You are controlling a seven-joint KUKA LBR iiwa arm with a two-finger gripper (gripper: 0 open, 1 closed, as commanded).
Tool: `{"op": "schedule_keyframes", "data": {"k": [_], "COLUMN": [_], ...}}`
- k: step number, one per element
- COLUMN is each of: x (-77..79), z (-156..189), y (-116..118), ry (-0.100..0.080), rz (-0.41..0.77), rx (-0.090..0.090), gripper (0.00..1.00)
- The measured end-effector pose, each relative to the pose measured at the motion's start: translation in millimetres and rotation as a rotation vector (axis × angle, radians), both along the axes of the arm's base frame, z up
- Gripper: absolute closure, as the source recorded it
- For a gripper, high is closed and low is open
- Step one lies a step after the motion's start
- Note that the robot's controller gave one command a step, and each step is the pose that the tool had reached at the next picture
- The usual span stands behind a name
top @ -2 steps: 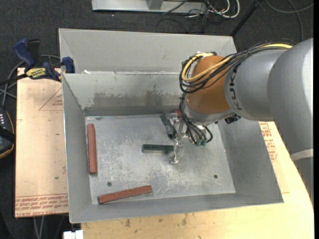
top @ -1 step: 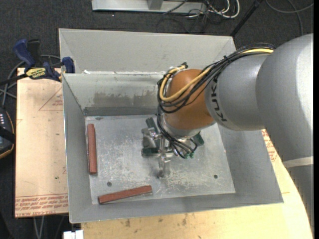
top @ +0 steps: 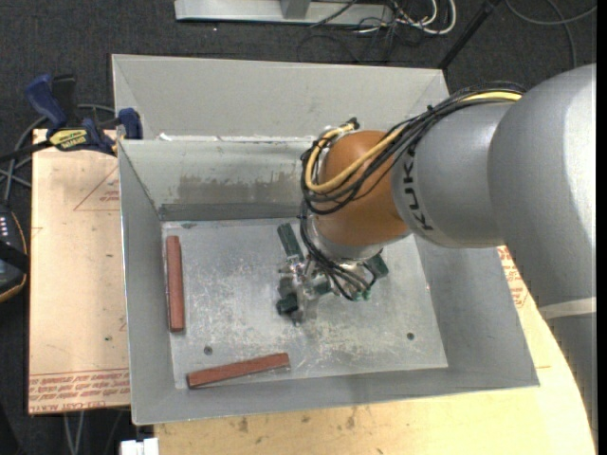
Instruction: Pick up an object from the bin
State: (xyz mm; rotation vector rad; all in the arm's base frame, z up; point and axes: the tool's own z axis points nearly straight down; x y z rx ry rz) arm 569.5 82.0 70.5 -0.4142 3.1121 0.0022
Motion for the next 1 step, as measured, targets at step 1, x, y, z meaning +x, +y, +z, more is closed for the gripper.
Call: {"op": "schedule_keyframes", "data": {"k": [1], "x": [19.7], "z": [171.9], "y": [0.9], "ry": [-0.011], "rz": [0.182], "rx": [0.000], "gripper": [1.00]}}
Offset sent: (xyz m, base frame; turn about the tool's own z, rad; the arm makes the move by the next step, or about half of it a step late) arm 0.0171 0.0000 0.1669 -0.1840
